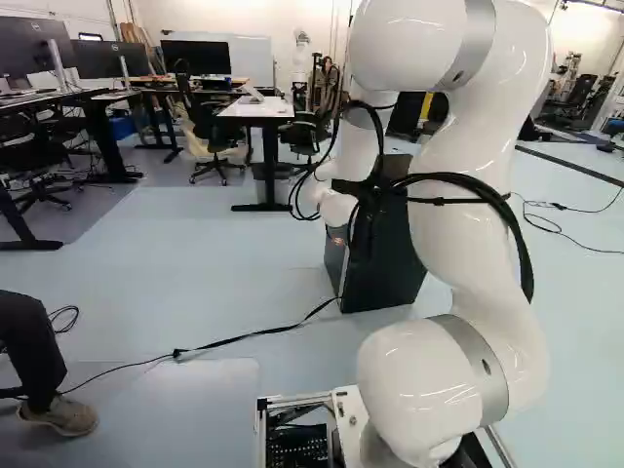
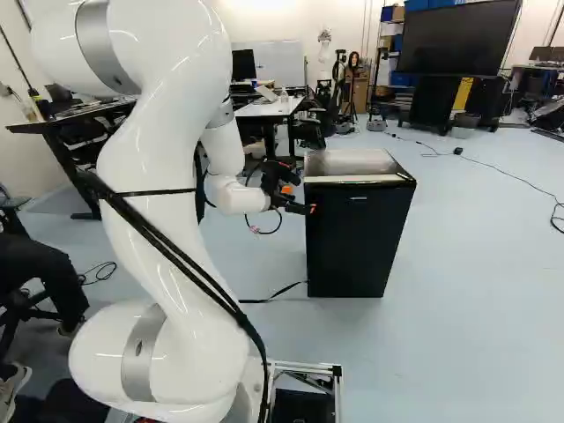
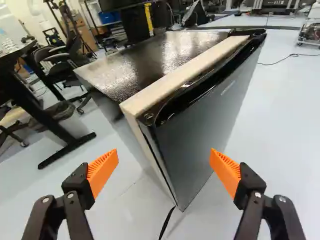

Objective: Open the fridge door

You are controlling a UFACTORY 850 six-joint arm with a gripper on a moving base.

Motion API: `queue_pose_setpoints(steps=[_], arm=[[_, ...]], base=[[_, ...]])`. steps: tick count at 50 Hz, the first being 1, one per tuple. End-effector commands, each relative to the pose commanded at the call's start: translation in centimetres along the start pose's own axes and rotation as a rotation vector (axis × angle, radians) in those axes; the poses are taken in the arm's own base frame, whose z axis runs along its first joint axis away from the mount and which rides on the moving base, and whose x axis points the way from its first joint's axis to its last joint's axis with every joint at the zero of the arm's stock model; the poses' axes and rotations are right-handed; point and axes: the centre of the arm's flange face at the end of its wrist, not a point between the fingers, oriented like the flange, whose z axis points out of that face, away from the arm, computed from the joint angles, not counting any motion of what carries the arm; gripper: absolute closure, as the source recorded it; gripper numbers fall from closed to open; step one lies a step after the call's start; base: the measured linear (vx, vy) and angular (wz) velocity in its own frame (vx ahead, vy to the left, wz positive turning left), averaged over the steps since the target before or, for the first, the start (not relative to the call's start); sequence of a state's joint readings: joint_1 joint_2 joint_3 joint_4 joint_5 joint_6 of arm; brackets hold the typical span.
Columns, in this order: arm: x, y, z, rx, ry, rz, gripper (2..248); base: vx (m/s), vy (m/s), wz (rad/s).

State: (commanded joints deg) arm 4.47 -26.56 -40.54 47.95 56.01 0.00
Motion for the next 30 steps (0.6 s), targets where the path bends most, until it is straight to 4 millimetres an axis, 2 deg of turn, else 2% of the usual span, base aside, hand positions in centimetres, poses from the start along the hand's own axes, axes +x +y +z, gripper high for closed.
queue_pose_setpoints(steps=[30], arm=[[0.5,-0.8,2.1,-0.103,0.040,0.089,3]], base=[[0.000,0.000,0.000]])
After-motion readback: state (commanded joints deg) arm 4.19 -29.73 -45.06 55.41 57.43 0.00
